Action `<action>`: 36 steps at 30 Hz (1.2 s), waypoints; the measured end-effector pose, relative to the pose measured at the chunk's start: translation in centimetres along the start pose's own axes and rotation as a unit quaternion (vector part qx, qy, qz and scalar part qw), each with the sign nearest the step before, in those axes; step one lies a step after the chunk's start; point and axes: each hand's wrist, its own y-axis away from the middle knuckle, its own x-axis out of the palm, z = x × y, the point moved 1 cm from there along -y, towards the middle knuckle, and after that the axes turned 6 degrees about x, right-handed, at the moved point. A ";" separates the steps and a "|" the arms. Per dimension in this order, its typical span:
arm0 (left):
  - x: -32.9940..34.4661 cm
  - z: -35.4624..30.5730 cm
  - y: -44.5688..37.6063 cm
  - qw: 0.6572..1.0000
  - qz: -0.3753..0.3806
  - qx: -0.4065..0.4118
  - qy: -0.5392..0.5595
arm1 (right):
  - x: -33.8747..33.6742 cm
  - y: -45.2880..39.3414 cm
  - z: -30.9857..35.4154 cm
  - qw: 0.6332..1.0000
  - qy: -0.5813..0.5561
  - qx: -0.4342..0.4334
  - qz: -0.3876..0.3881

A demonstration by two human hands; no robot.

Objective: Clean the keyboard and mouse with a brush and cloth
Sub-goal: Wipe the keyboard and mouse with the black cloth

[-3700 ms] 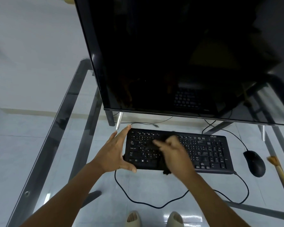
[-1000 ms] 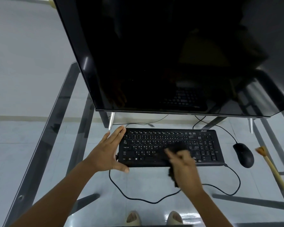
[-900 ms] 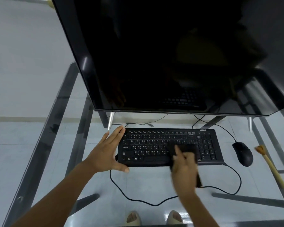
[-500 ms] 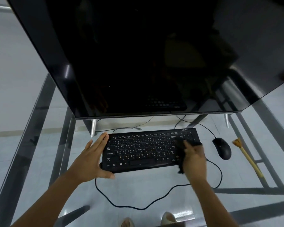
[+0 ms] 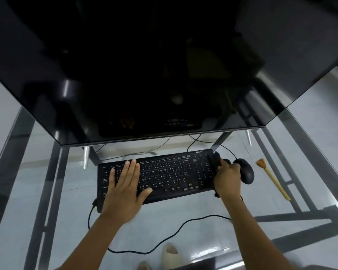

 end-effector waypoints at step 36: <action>0.1 0.3 -0.1 1.000 -0.027 -0.004 0.007 | 0.7 -1.7 2.6 0.995 -0.040 -0.077 0.038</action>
